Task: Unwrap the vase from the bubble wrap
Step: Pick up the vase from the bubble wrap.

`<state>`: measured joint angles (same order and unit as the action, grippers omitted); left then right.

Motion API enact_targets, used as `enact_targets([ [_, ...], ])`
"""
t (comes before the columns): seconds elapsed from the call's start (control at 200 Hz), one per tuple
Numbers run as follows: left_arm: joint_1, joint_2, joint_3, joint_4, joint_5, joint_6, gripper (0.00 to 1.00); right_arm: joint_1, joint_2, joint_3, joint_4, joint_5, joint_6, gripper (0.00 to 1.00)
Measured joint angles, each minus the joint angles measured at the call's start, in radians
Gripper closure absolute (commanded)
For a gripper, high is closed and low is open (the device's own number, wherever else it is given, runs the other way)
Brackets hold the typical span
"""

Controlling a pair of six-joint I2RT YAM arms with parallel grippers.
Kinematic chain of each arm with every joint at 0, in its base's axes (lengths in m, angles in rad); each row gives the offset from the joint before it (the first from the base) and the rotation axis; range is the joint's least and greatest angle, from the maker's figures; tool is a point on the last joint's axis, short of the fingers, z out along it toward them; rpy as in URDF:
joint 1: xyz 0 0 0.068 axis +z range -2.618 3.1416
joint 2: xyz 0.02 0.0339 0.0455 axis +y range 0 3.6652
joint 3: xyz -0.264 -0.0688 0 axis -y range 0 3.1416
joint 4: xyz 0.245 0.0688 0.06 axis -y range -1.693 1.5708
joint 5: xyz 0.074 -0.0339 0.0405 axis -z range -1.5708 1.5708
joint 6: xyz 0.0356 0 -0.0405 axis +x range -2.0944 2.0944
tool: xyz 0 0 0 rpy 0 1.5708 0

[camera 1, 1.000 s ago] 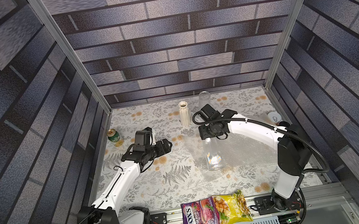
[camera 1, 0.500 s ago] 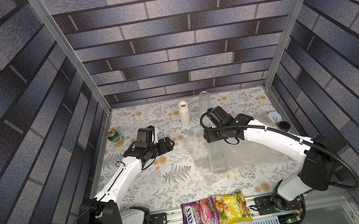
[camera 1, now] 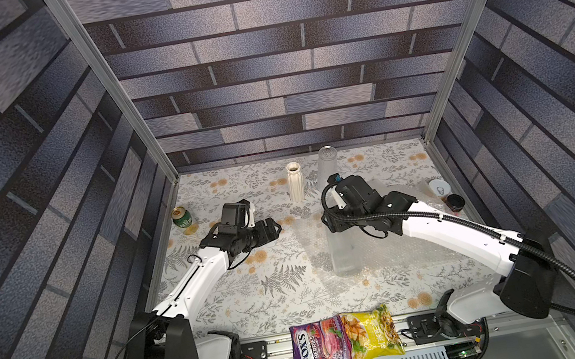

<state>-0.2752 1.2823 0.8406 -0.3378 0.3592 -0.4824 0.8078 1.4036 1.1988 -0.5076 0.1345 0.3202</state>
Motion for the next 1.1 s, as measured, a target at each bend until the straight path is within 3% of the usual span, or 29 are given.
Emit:
enact_targets([
  [0.326,0.087,-0.001,0.000,-0.023,-0.028,-0.051,0.13,0.082,-0.003,-0.031,0.231,0.015,-0.111,0.57],
  [0.506,0.145,-0.031,-0.032,-0.023,-0.046,-0.079,0.13,0.085,0.089,-0.002,0.370,-0.002,-0.164,0.57],
  [1.097,0.246,-0.084,-0.091,-0.021,-0.046,-0.102,0.13,0.085,0.533,0.422,0.570,-0.154,-0.333,0.57],
])
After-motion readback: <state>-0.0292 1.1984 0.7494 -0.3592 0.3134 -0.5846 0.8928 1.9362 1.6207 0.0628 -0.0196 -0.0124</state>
